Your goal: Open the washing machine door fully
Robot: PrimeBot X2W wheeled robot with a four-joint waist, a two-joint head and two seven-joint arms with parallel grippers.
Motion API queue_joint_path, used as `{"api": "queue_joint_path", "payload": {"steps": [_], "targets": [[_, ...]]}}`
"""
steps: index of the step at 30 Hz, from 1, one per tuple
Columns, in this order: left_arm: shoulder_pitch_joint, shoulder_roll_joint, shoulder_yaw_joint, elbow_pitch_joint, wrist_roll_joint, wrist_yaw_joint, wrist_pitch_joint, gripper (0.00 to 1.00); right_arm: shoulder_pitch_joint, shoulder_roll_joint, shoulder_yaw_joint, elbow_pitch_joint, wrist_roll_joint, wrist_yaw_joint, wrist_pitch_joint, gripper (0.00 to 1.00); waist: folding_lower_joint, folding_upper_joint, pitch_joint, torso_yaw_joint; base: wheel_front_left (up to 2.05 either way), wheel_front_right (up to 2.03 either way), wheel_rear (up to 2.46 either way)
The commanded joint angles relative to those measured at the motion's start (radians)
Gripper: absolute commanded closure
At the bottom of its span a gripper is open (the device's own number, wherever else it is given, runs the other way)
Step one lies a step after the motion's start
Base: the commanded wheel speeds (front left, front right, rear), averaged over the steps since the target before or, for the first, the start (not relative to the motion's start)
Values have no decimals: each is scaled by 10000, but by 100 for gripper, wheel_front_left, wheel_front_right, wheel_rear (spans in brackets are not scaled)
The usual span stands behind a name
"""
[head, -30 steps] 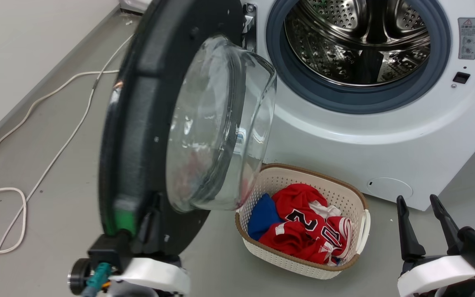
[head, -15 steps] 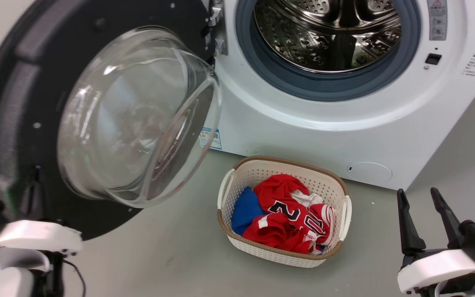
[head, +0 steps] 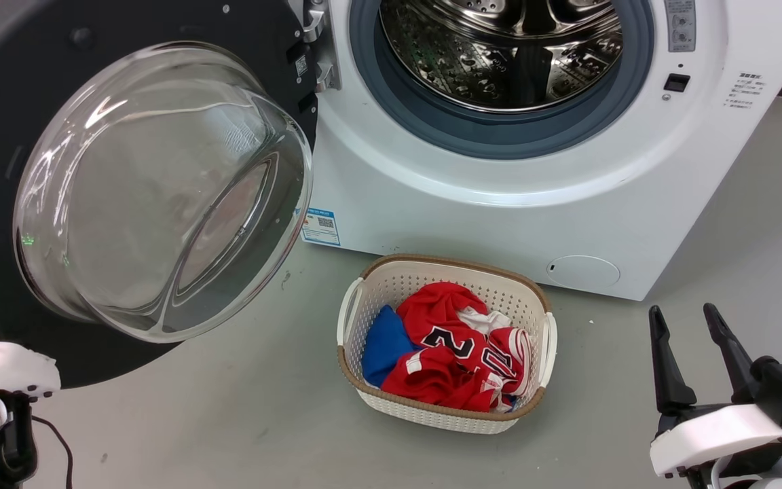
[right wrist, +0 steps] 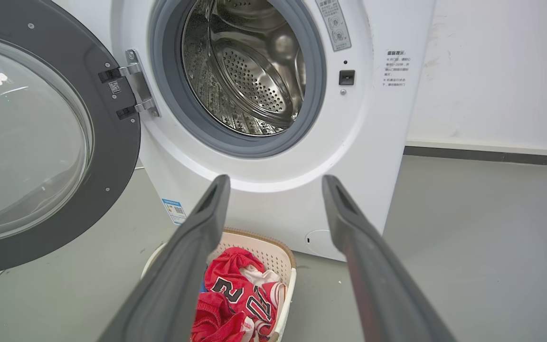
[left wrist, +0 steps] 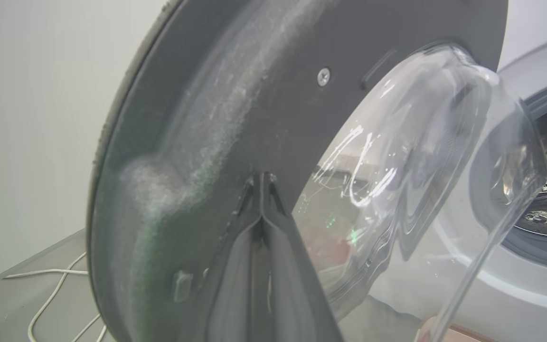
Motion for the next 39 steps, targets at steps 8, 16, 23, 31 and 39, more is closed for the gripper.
{"api": "queue_joint_path", "payload": {"steps": [8,16,23,31,39], "targets": [[889,-531,63,-805,501,285,-180,100,75,16,95,120,-11,-3,-38,0,0,0,-265,-261,0,0,0],[2850,-1402,-428,-2784,1166,723,-192,100,421,88,97,187,-36,-3,22,0,0,0,-741,-337,0,0,0],[3536,-2172,-1751,-3860,1556,809,187,100,552,128,63,68,-114,-3,128,0,0,0,-914,-356,0,0,0],[2694,-2598,-2915,-3301,1748,206,432,100,467,132,355,28,-224,-3,234,0,0,0,-984,-1009,0,0,0],[1945,-2574,-3223,-2362,2105,48,234,100,415,-32,440,150,-167,-3,292,0,0,0,-1036,-2024,0,0,0]]}}
